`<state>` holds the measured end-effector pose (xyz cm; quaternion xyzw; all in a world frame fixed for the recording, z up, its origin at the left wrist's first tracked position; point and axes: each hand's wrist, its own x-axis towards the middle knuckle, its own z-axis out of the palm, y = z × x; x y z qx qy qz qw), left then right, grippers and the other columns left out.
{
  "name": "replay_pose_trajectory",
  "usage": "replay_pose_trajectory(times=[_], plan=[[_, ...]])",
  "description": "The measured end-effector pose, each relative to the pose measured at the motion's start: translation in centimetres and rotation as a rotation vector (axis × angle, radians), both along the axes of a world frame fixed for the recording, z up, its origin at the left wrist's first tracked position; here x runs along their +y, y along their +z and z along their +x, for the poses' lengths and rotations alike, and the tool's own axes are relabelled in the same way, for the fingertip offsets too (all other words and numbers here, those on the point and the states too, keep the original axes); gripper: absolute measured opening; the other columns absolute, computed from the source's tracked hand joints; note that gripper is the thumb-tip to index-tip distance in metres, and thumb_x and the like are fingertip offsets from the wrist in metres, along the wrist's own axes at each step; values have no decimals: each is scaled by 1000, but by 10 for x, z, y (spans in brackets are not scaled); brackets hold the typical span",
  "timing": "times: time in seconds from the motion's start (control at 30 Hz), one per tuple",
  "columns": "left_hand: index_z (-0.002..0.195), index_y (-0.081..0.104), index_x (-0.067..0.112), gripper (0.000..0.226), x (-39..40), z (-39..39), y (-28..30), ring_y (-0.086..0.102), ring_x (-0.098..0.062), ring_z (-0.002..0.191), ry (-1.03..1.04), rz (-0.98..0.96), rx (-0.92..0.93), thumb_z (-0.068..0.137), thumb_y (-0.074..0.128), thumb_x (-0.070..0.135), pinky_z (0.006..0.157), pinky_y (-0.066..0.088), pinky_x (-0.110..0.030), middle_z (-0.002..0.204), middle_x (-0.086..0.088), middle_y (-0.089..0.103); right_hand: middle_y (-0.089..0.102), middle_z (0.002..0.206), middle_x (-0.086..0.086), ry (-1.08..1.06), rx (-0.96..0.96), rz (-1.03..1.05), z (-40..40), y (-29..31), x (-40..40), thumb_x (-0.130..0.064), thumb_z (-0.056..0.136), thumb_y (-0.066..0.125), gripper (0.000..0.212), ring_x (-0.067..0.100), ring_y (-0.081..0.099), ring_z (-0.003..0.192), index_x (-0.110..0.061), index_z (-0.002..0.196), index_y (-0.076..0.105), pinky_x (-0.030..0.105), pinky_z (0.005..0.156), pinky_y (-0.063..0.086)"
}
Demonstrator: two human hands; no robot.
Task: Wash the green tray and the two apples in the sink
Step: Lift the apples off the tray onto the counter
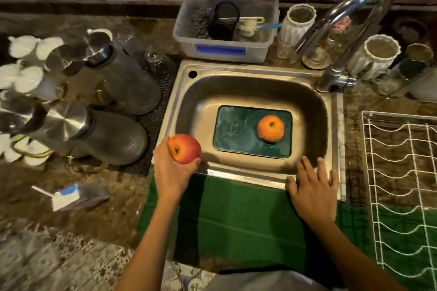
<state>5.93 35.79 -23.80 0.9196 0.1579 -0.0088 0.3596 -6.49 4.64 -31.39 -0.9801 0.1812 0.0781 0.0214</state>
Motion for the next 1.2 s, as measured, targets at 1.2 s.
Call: replay_pose_trajectory(times=[1.2], plan=[[159,22,19,108,-154,54,-45,17,-29,152,-418,-28,167,74,85,40,121,23,-47,164,-15,22,54,148,4,12,-27,2,1,-1,1,-50,94,36,60,32,30,148,-13,135,61,60,117,18]])
